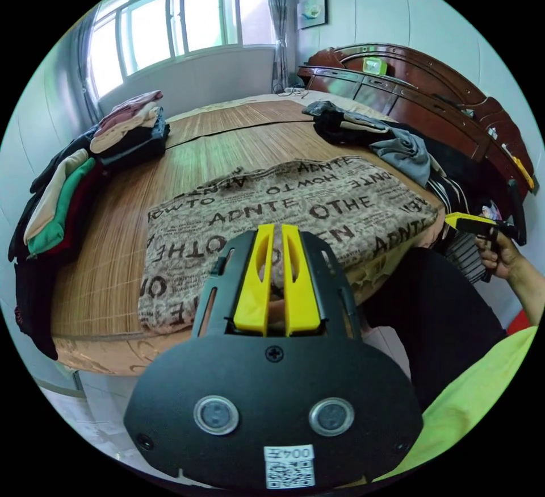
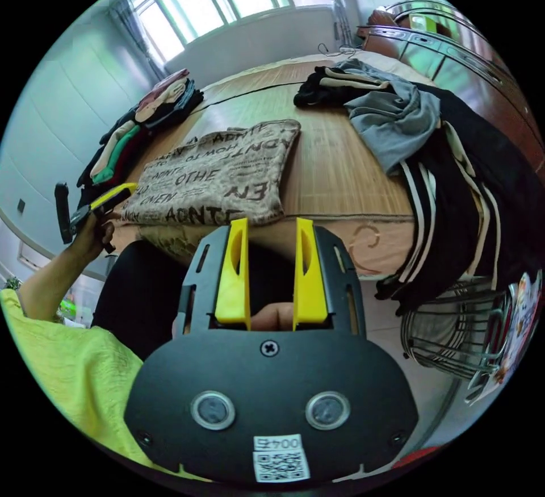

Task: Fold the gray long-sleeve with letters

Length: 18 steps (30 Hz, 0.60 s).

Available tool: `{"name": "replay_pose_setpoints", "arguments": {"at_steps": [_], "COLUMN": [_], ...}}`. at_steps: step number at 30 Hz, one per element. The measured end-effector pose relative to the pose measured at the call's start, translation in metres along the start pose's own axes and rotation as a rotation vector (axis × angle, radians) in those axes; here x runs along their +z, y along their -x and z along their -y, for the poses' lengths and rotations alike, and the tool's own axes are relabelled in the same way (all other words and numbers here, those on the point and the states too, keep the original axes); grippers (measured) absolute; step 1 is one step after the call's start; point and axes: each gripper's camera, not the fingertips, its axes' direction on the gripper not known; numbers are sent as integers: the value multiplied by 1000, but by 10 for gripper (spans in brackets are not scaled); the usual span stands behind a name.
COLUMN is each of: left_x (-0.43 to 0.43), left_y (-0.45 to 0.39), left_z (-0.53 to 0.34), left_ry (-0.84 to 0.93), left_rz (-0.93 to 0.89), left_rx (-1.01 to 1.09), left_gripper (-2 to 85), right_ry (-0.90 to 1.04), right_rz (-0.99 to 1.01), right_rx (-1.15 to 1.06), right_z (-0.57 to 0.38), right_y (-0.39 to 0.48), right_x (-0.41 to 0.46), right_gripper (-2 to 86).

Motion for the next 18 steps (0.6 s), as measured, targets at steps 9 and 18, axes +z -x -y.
{"name": "replay_pose_setpoints", "arguments": {"at_steps": [9,18], "left_x": [61,46], "left_y": [-4,30], "left_z": [-9,-1], "left_ry": [162,153], "left_rz": [-6,-61], "left_rx": [70,12], "left_gripper": [35,79], "right_ry": [168,-100], "right_rz": [-212,-419], "right_rx": [-52,-102], "right_z": [50,88], "right_y": [40,130], "right_x": [60,24], "right_gripper": [23,47]}}
